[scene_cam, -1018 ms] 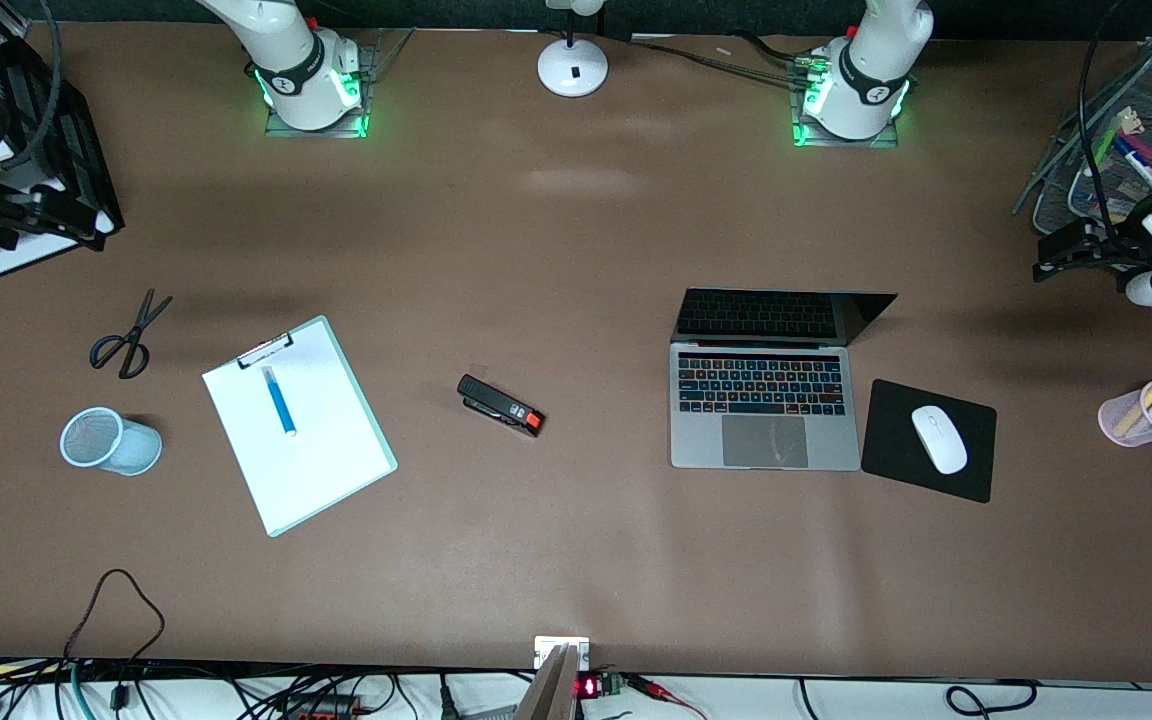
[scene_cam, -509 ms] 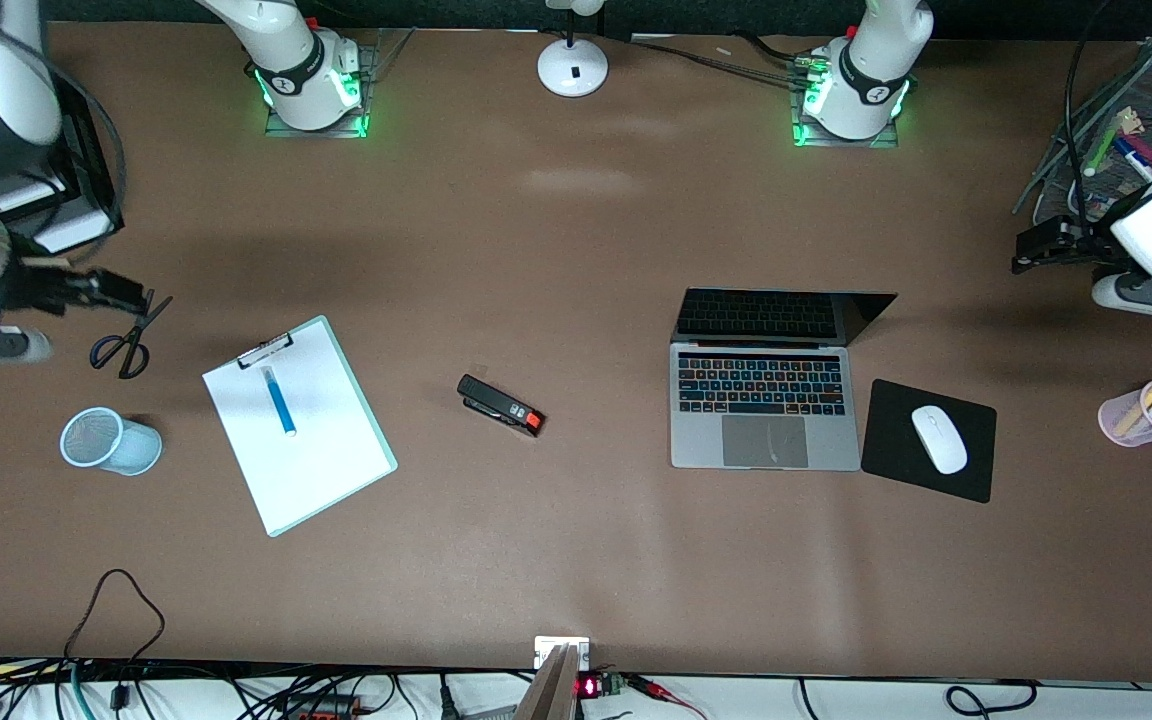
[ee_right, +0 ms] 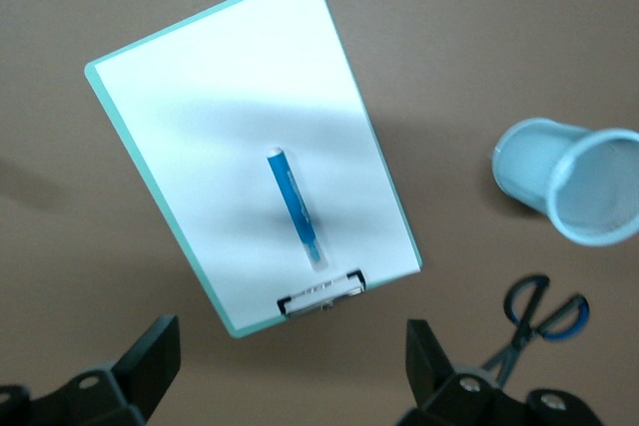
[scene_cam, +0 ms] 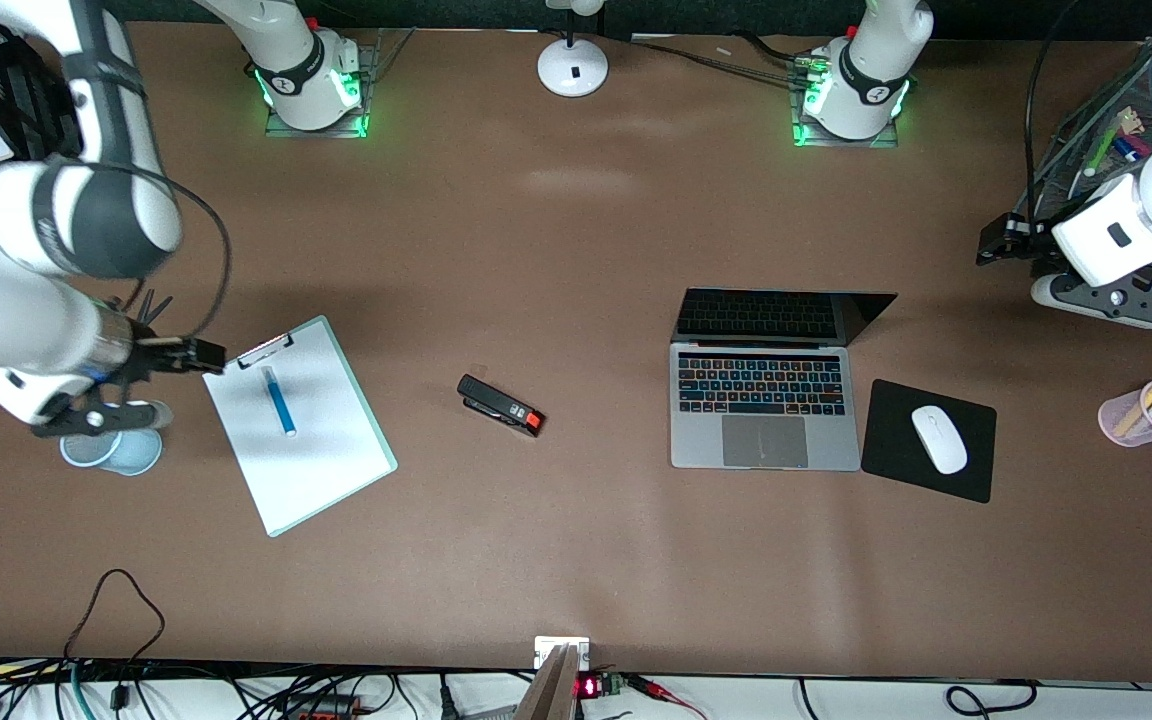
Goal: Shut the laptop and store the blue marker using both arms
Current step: 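Reach the right gripper to the blue marker while the left gripper approaches the laptop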
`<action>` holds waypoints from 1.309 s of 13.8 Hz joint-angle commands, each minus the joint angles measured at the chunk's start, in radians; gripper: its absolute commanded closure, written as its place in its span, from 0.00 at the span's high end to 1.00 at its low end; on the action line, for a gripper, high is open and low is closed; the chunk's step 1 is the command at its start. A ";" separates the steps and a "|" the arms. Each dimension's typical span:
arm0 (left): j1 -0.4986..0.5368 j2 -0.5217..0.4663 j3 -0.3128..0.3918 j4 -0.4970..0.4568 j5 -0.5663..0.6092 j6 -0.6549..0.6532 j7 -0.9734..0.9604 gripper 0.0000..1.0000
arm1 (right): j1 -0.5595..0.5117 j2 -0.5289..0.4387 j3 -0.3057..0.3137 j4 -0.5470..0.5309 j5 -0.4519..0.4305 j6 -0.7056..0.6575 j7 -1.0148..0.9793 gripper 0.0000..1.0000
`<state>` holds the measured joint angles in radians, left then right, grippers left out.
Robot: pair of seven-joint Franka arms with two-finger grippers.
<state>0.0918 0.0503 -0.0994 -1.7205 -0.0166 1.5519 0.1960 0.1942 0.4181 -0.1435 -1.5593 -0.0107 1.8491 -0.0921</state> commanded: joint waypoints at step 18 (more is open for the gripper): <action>-0.026 0.016 -0.217 -0.259 -0.198 0.150 -0.424 0.00 | -0.010 0.205 0.001 -0.159 0.167 0.389 -0.295 1.00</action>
<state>0.0739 0.0760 -0.3054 -1.9202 -0.1977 1.6373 -0.2068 0.1849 0.6148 -0.1464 -1.7234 0.1359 2.2233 -0.3622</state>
